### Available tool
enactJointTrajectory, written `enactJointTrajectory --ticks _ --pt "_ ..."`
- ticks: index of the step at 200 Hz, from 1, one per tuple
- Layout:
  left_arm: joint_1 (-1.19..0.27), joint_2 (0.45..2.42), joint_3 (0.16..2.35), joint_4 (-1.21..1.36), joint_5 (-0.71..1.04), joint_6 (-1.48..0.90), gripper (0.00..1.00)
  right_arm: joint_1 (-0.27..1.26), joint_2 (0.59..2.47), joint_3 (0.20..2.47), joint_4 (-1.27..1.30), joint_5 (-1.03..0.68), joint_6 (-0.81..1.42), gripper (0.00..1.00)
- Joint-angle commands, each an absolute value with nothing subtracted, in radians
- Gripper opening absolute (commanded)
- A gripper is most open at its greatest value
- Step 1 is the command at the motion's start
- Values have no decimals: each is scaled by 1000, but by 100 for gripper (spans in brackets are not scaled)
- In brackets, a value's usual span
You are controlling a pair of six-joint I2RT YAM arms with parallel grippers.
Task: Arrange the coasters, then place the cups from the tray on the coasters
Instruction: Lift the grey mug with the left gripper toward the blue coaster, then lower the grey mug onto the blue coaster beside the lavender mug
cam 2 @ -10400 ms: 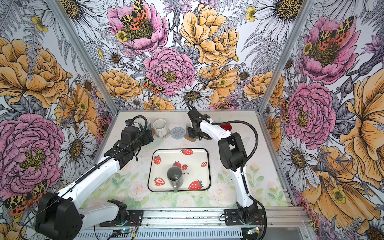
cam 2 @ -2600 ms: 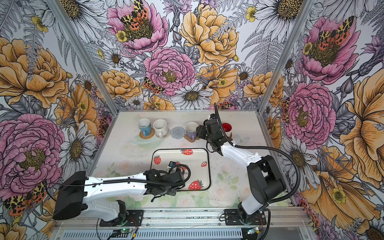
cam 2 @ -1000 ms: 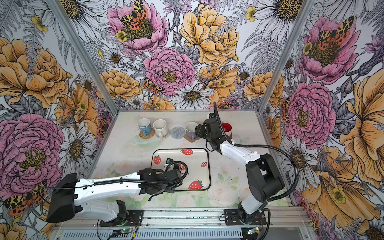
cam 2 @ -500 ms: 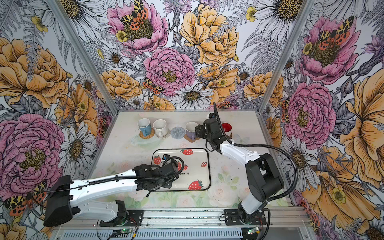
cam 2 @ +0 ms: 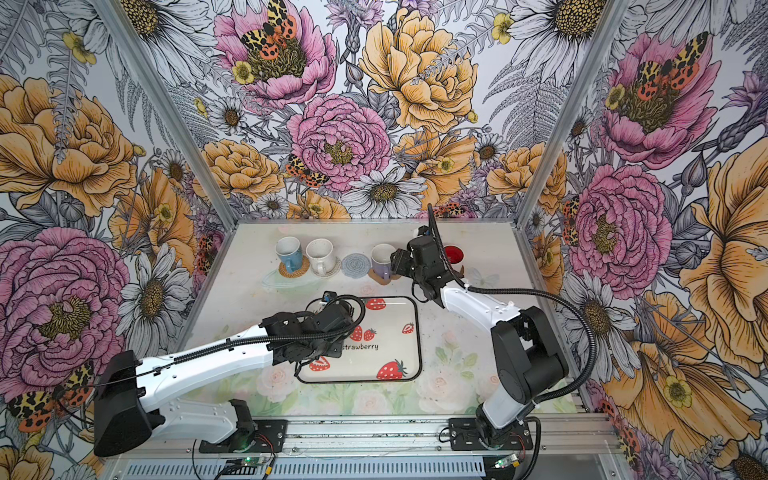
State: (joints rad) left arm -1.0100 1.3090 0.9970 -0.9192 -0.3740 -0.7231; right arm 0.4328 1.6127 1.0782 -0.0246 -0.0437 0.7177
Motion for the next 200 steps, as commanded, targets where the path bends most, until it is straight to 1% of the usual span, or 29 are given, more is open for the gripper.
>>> enactJointTrajectory --ticks 1,110,200 --pt "-980 1320 1060 -862 -419 -672 0 426 1590 1083 -13 -55 715 61" --pt "-824 1452 1179 -778 -364 -556 0 392 1559 1036 15 -80 720 61" --pt "-726 1636 1355 -702 -364 -468 0 356 1514 981 40 -99 729 61"
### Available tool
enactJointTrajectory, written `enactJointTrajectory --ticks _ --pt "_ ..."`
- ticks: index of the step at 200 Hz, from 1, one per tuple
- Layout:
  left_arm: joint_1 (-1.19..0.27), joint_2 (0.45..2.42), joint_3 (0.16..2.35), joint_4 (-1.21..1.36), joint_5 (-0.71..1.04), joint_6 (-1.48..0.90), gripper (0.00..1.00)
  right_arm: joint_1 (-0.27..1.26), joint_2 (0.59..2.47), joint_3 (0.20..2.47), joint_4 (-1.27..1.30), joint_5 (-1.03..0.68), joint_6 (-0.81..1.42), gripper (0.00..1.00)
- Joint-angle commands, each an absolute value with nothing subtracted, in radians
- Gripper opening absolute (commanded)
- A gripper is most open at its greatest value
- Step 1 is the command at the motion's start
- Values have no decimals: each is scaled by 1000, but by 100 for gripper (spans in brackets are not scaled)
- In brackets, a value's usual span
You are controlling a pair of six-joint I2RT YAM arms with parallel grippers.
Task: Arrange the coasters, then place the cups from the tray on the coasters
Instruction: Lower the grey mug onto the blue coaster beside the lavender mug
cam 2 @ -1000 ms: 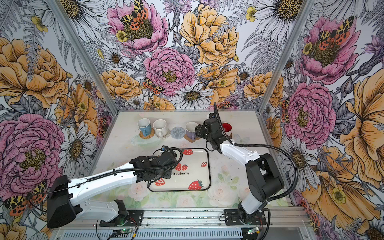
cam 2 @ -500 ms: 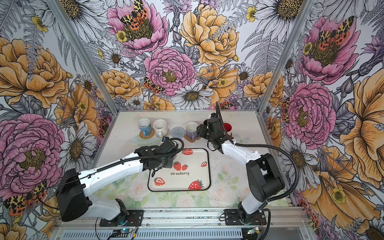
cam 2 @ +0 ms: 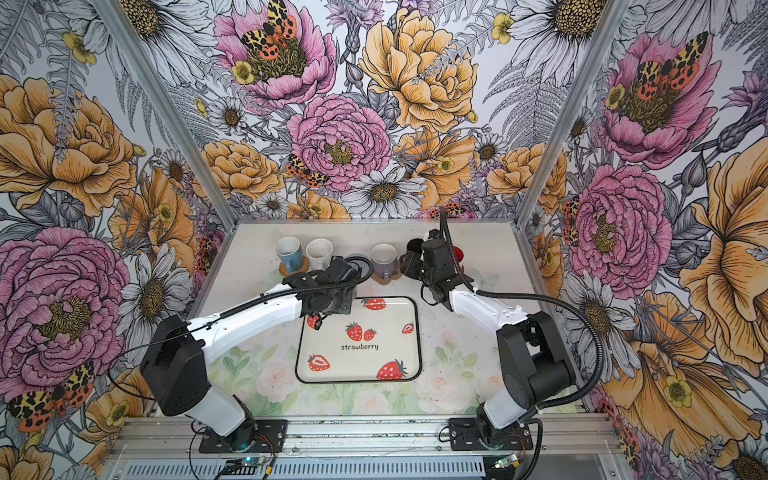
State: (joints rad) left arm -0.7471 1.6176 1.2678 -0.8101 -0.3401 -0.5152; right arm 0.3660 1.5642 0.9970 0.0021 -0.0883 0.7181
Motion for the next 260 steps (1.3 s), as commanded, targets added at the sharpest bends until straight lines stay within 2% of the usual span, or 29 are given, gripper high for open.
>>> enactJointTrajectory --ticks 1,135,260 --pt "-725 1638 1359 -702 -364 -467 0 355 1514 980 41 -99 730 61" --pt "-631 1907 1672 -706 -325 -359 0 292 1431 899 61 -115 747 61" --pt "-566 2025 1780 -707 -268 -346 0 257 1405 865 65 -121 750 61"
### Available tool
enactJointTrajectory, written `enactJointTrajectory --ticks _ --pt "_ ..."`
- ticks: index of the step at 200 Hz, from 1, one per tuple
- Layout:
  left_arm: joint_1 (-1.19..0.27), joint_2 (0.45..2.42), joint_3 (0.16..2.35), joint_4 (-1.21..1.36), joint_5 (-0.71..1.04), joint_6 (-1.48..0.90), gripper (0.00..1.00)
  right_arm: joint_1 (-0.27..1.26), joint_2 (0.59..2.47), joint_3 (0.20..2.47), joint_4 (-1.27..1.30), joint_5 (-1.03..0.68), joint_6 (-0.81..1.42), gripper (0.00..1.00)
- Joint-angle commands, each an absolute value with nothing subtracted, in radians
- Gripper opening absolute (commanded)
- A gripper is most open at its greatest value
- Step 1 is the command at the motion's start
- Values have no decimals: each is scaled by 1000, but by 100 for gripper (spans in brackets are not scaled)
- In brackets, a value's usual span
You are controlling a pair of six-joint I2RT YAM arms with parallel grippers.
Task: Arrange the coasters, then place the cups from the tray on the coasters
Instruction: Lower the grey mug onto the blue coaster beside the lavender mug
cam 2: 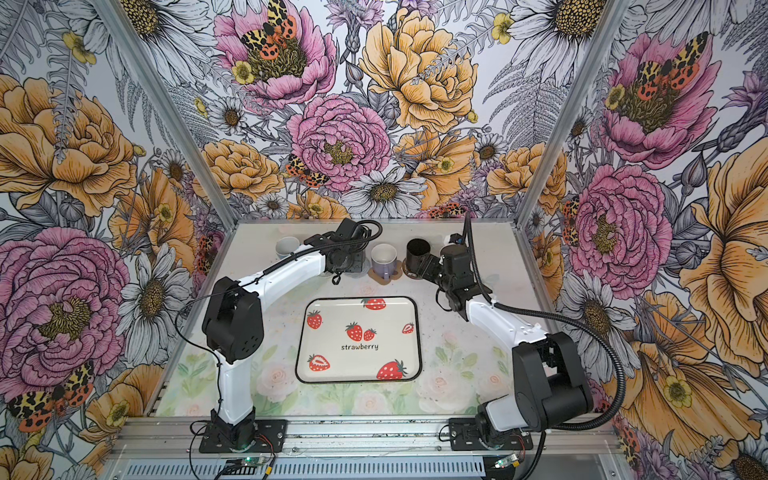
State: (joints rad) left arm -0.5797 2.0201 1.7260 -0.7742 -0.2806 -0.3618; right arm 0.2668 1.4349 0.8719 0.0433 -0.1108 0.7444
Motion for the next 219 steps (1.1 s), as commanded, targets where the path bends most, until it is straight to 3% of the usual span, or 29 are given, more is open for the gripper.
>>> enactJointTrajectory --ticks 1,219 --pt "-566 2025 1781 -707 -268 -346 0 256 1405 865 65 -122 751 61" --pt "-535 2114 1824 -709 -250 -340 0 247 1434 876 71 -143 757 61"
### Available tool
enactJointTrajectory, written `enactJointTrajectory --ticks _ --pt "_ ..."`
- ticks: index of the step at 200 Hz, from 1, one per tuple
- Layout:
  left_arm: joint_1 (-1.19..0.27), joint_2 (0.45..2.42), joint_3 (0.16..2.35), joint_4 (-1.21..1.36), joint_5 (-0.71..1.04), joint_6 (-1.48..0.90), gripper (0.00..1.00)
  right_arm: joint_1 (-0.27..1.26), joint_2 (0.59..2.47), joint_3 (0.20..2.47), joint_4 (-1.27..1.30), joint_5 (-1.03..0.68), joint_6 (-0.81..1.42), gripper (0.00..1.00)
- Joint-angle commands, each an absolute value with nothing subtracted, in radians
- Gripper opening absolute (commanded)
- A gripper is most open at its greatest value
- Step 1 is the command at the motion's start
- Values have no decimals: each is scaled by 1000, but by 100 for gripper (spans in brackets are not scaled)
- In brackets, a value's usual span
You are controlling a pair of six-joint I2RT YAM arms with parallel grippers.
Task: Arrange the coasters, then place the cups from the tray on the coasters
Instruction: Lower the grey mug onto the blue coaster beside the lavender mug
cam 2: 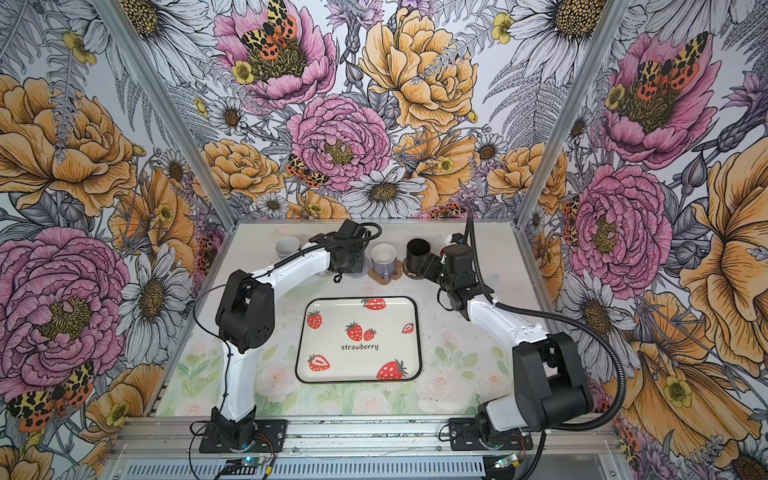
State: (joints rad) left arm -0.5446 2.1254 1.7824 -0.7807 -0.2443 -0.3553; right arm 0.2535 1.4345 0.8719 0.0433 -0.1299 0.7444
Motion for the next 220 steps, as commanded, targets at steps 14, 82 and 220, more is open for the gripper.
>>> enactJointTrajectory --ticks 14,82,220 --pt "-536 2117 1824 -708 -253 -338 0 247 1435 876 72 -146 756 61" --pt "-535 2137 1832 -708 -261 -335 0 246 1434 874 69 -144 756 61" --pt "-535 2152 1835 -709 -261 -334 0 244 1442 877 69 -149 755 61"
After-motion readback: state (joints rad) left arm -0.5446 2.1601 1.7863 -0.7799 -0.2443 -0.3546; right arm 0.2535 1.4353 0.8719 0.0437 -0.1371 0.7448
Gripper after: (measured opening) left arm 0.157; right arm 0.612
